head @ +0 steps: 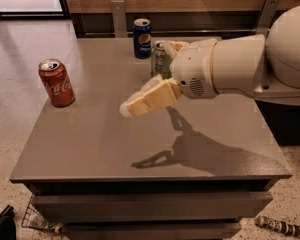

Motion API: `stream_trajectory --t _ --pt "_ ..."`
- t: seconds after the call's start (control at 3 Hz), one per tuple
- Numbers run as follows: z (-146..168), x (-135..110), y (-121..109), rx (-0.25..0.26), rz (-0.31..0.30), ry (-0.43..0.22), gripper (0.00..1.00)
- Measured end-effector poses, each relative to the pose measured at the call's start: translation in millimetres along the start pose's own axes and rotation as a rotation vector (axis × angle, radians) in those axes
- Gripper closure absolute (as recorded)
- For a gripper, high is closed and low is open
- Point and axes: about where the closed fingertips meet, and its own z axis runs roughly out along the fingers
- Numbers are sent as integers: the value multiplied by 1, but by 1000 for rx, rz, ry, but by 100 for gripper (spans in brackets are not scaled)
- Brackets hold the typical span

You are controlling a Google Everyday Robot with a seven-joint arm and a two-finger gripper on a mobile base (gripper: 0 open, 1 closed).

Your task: Pick coke can

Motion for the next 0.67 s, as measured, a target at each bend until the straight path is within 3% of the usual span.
stream_trajectory --t 0.33,0.67 --pt "12 -7 -6 17 3 4 0" --pt "59 -30 -32 33 -1 -55 0"
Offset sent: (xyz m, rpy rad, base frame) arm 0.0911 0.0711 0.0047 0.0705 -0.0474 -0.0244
